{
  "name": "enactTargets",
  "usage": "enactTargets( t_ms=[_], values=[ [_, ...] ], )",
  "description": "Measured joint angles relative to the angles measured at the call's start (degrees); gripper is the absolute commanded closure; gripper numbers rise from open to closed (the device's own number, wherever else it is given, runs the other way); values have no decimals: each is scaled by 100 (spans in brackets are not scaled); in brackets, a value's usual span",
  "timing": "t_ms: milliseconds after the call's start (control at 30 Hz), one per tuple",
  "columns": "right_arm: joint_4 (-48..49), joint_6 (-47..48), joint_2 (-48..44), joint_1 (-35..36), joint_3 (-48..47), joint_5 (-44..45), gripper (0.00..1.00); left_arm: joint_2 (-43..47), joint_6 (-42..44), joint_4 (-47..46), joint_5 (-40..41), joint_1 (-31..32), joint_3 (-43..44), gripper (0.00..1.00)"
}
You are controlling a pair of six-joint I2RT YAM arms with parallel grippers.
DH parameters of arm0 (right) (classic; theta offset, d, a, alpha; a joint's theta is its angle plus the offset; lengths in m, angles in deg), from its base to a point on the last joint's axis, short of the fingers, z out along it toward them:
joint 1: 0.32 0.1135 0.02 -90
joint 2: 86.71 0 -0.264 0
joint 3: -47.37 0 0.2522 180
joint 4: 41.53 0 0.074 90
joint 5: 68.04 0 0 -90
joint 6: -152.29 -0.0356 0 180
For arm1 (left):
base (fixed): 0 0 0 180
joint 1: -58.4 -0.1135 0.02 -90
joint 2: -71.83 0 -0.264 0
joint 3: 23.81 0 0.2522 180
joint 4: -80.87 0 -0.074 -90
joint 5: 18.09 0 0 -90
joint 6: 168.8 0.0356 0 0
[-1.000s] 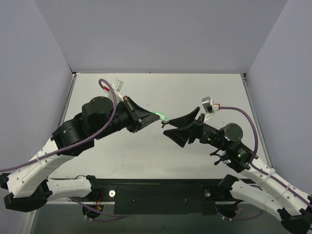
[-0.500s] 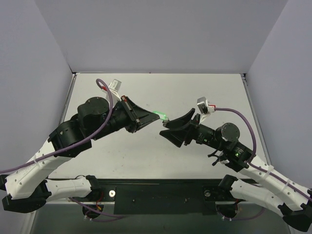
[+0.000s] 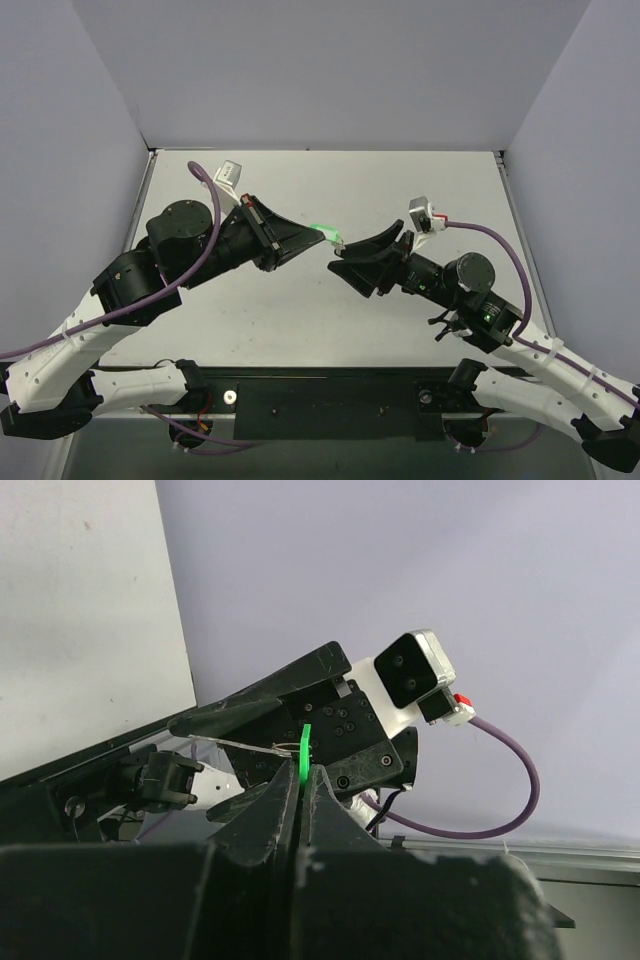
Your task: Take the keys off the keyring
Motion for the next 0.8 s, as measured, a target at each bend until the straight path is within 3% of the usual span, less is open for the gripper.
enactTargets(
  t_ms=[500, 800],
  values=[
    [216, 20, -2, 140, -92, 269, 61, 17, -101, -90, -46, 0, -44, 100],
    [223, 87, 0, 219, -214, 308, 71, 22, -125, -125, -87, 0, -68, 100]
  ],
)
